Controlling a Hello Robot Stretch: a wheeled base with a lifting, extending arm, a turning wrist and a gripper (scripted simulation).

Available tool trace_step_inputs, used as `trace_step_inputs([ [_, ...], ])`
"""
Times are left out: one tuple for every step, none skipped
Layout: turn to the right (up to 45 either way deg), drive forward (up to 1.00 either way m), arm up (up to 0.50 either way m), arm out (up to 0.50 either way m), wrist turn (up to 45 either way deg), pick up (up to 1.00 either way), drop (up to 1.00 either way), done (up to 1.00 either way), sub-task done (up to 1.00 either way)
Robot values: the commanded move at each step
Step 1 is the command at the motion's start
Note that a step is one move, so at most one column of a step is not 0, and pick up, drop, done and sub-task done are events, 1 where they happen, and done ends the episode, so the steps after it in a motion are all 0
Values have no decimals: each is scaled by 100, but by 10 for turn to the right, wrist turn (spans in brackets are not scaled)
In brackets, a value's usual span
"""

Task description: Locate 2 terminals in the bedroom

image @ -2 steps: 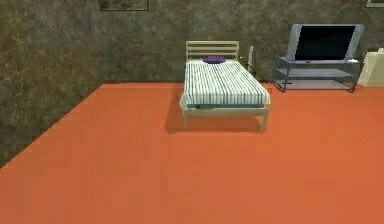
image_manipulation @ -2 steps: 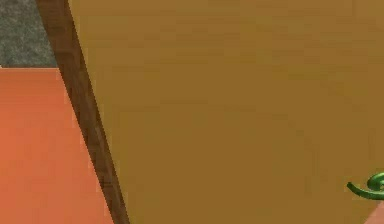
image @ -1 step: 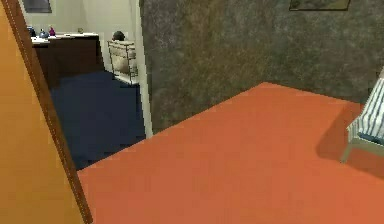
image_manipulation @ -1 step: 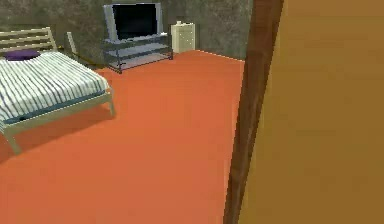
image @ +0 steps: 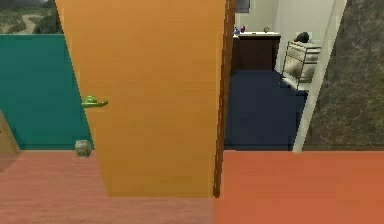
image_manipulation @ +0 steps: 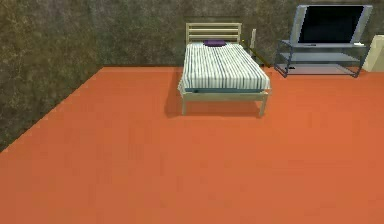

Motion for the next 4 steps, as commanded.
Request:
trace_step_inputs([
  [0, 5, 0, 0, 0, 0, 0, 0, 0],
  [450, 0, 0, 0, 0, 0, 0, 0, 0],
  [390, 0, 0, 0, 0, 0, 0, 0, 0],
  [0, 45, 0, 0, 0, 0, 0, 0, 0],
])
